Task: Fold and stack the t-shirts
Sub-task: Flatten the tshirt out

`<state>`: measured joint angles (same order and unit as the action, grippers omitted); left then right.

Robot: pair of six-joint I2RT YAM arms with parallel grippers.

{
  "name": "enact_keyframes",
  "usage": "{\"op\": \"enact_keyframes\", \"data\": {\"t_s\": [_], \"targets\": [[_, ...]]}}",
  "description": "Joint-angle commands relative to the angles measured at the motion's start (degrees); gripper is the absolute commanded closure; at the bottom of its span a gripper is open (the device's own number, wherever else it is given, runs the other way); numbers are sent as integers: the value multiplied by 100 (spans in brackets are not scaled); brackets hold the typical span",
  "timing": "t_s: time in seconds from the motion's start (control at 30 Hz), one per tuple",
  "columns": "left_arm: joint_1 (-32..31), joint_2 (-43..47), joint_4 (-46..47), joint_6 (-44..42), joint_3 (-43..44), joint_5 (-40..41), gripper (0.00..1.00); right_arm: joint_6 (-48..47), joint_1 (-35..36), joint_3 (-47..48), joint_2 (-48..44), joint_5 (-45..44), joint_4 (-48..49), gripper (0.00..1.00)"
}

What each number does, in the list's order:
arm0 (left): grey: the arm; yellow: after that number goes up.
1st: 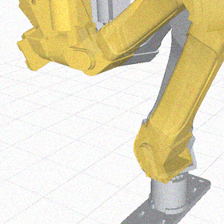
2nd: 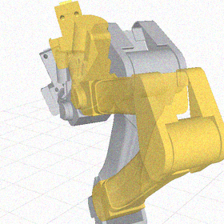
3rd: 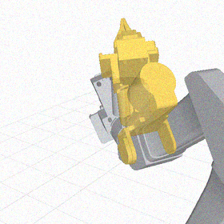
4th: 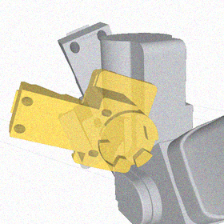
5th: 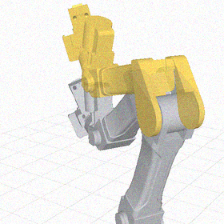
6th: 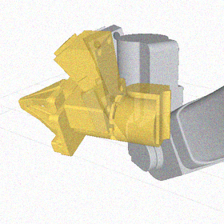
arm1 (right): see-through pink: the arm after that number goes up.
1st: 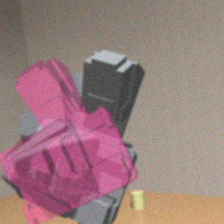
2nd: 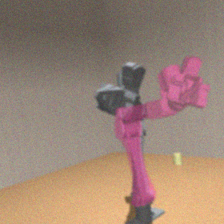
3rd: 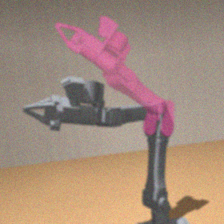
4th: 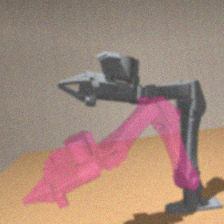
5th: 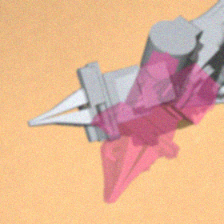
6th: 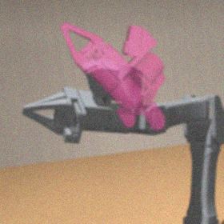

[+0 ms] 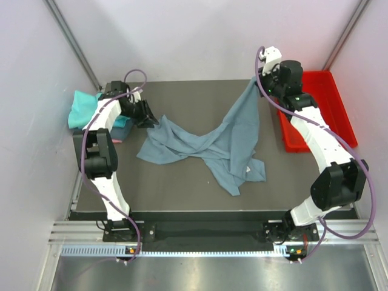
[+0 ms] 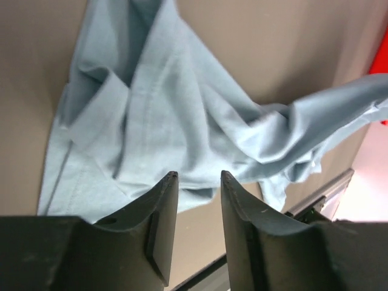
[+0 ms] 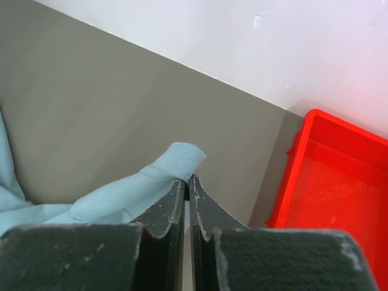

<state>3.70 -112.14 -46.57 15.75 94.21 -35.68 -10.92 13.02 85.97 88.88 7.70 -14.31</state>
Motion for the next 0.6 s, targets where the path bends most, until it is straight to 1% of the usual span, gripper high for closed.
{"op": "enact_keyframes", "data": {"t_s": [0.0,0.17,0.23,0.37,0.57], "targets": [[16,-238,148,77,62,237,60,-33,70,-11,-257,126,235,100],[16,-528,51,34,159,298,60,-33,78,-133,-372,126,262,100],[16,-564,7,-1,124,465,60,-16,70,-195,-389,161,270,100],[16,-555,25,7,-61,457,61,37,70,-230,-354,188,288,100],[60,-353,-186,-72,-17,588,64,72,70,-46,-187,205,305,100]]}}
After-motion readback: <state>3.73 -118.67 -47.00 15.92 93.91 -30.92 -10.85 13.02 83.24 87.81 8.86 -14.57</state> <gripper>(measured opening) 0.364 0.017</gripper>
